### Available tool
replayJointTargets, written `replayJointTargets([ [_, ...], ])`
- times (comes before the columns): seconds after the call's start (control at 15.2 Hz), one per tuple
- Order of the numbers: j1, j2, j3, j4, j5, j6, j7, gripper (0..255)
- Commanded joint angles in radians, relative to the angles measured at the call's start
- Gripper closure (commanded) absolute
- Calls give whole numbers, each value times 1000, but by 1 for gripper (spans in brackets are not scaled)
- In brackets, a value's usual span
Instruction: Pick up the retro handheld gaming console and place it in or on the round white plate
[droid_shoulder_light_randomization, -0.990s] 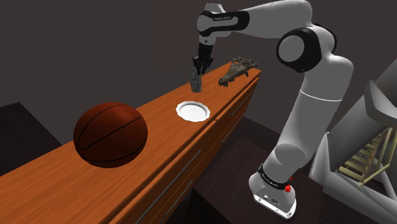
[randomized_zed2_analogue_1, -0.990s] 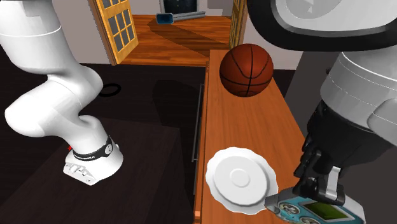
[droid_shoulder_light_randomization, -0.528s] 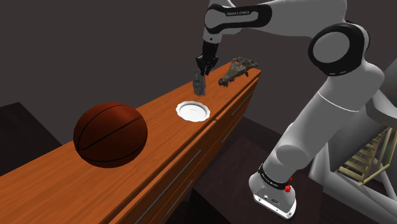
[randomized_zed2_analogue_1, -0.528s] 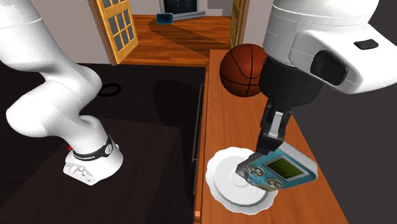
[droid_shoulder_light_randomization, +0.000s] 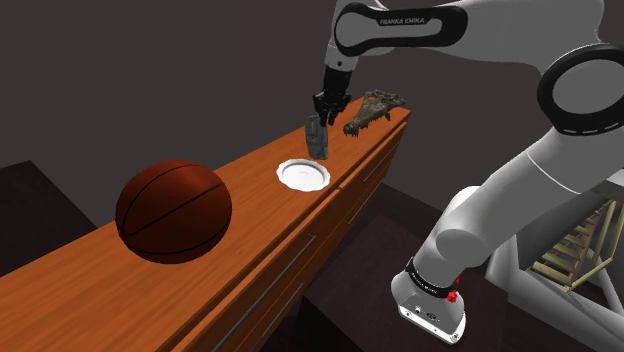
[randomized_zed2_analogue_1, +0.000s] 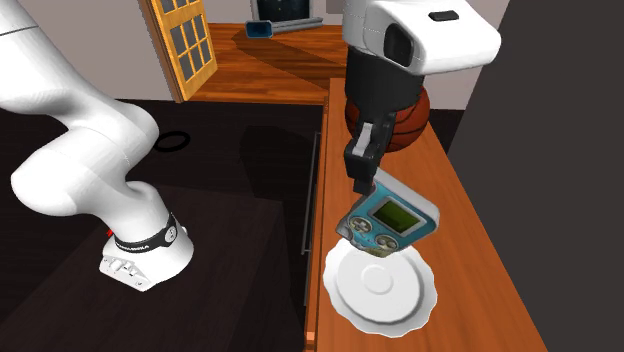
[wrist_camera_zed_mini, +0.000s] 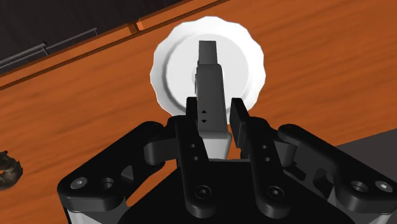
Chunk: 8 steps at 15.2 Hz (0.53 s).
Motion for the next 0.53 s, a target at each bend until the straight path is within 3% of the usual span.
replayJointTargets([
  [0.0,0,-2,0,-23,0,22,1,255],
  [0.46,-1,8,-1,-108,0,117,-1,255],
])
